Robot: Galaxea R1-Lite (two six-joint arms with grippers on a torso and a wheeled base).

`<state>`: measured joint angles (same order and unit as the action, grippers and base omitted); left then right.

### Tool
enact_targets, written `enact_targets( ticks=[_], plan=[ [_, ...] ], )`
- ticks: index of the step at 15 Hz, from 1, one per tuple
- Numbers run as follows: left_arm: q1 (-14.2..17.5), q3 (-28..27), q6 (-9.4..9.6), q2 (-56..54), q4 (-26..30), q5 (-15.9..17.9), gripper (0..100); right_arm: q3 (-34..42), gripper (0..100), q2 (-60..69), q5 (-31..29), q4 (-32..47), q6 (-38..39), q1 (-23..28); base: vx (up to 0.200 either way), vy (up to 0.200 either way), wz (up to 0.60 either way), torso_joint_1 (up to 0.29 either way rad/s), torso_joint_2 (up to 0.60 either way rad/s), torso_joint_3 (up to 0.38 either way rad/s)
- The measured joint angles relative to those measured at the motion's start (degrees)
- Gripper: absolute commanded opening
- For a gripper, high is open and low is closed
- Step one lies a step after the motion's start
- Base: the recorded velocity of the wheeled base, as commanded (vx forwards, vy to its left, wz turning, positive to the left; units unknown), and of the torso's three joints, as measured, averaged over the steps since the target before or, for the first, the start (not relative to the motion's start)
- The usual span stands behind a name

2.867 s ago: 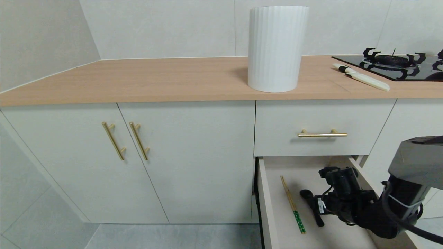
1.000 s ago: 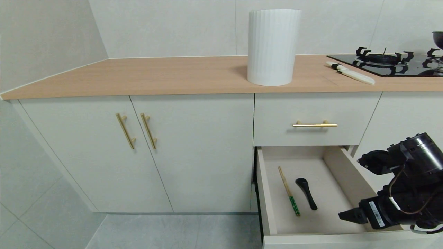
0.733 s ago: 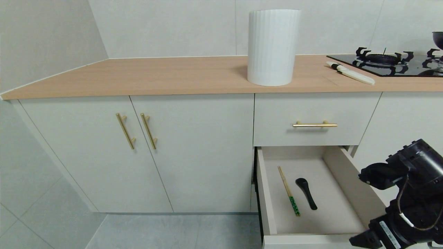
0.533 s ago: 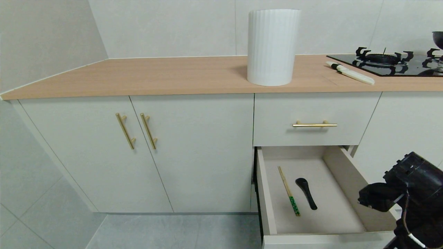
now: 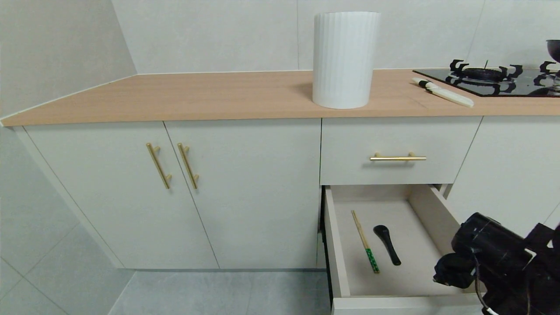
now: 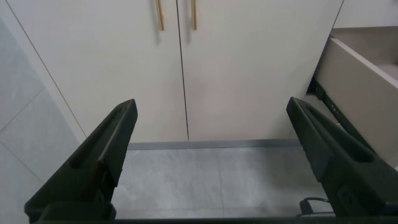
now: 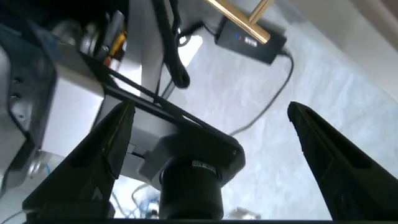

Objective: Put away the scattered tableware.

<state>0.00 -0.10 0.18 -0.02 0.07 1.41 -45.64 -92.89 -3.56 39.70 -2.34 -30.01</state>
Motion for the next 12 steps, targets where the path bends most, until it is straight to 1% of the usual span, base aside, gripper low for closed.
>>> enact_targets(
  ticks=[4,7,9,12],
  plan=[
    [0.0,0.0,0.0,0.0,0.0,0.0,100,-0.4,100,-5.1,-0.6,-5.0,4.1,0.3,0.0,0.0,0.0,0.0,0.0,0.0],
    [0.0,0.0,0.0,0.0,0.0,0.0,100,-0.7,100,-6.7,-1.1,-8.4,8.1,0.4,0.0,0.0,0.0,0.0,0.0,0.0],
    [0.0,0.0,0.0,0.0,0.0,0.0,100,-0.7,100,-7.4,-2.5,-9.8,9.0,0.5,0.0,0.0,0.0,0.0,0.0,0.0],
    [0.0,0.0,0.0,0.0,0.0,0.0,100,-0.9,100,-8.2,-3.5,-13.9,12.2,0.5,0.0,0.0,0.0,0.0,0.0,0.0]
  ],
)
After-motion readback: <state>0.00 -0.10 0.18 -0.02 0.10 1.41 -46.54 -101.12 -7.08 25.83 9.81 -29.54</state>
